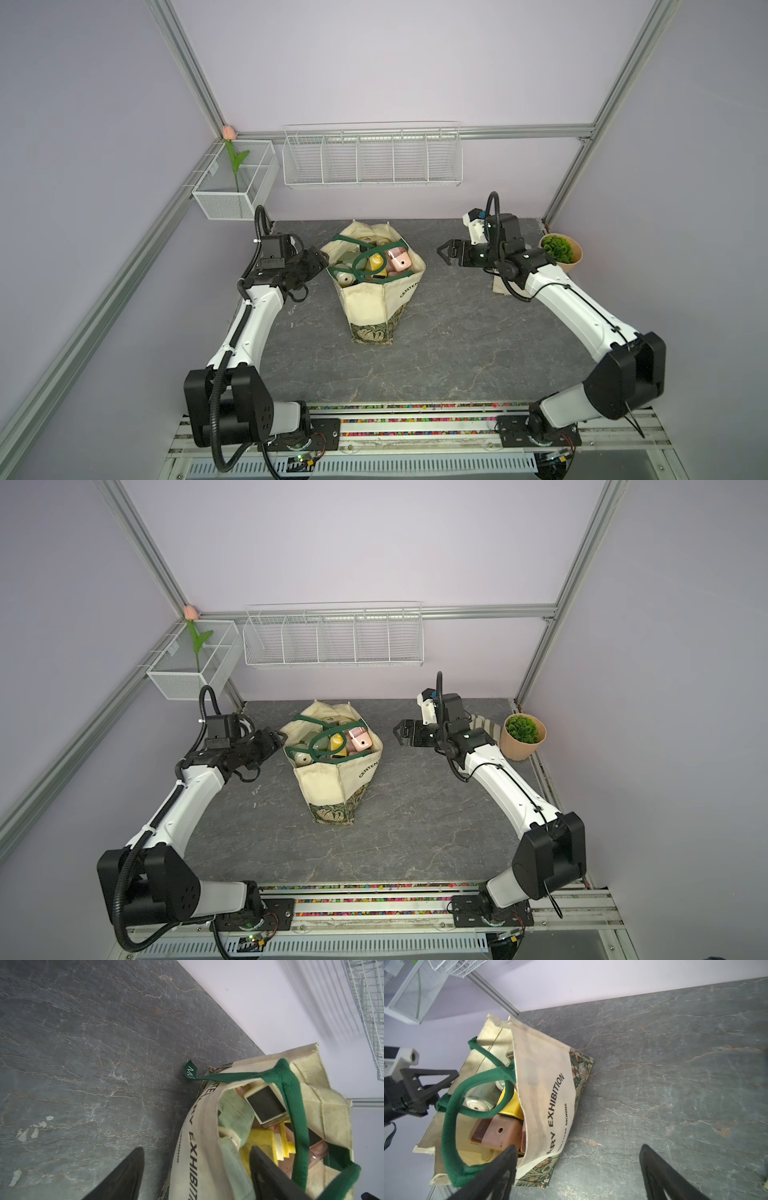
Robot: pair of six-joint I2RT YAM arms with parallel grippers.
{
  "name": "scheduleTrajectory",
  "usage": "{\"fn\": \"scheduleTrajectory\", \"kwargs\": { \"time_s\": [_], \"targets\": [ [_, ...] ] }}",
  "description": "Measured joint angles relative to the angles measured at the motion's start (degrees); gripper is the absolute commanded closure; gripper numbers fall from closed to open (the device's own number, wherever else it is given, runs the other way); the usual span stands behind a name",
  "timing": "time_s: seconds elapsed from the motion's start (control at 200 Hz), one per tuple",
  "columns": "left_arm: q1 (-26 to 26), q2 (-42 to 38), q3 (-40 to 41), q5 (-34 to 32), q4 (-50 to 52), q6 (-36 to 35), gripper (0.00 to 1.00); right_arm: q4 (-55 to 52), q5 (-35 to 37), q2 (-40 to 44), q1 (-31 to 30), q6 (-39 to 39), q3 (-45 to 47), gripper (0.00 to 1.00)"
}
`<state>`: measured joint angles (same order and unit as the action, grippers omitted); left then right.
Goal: Take out the pencil sharpeners from the tote bags
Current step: Adjust the canvas bag at the center of the board.
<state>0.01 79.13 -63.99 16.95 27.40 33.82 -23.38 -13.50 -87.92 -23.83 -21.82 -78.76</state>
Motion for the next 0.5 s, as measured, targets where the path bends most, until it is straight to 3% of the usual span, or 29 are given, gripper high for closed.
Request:
{"fn": "scheduleTrajectory", "kwargs": {
  "time_s": [0.135,0.24,0.345,0.435,0.5],
  "targets": [
    [-0.1,2.6,0.0,0.6,0.0,0.0,0.33,-1.7,0.2,-4.4,-2.9,0.7,-3.5,0.11],
    [-0.7,4.0,-0.7,0.7,0.1,-0.5,0.53,-3.0,0.3,-7.4,-4.7,1.1,-5.4,0.13],
    [-1.2,4.7,-1.4,0.9,0.0,-0.7,0.79,-4.3,0.7,-9.9,-6.2,1.7,-6.8,0.18],
    [-1.4,4.8,-1.7,1.0,0.2,-1.2,1.0,-5.1,1.2,-11.2,-7.2,2.2,-7.1,0.37],
    [-1.6,5.3,-2.6,1.3,0.7,-1.6,1.0,-5.2,1.3,-12.2,-7.8,2.2,-7.6,0.51]
  ]
}}
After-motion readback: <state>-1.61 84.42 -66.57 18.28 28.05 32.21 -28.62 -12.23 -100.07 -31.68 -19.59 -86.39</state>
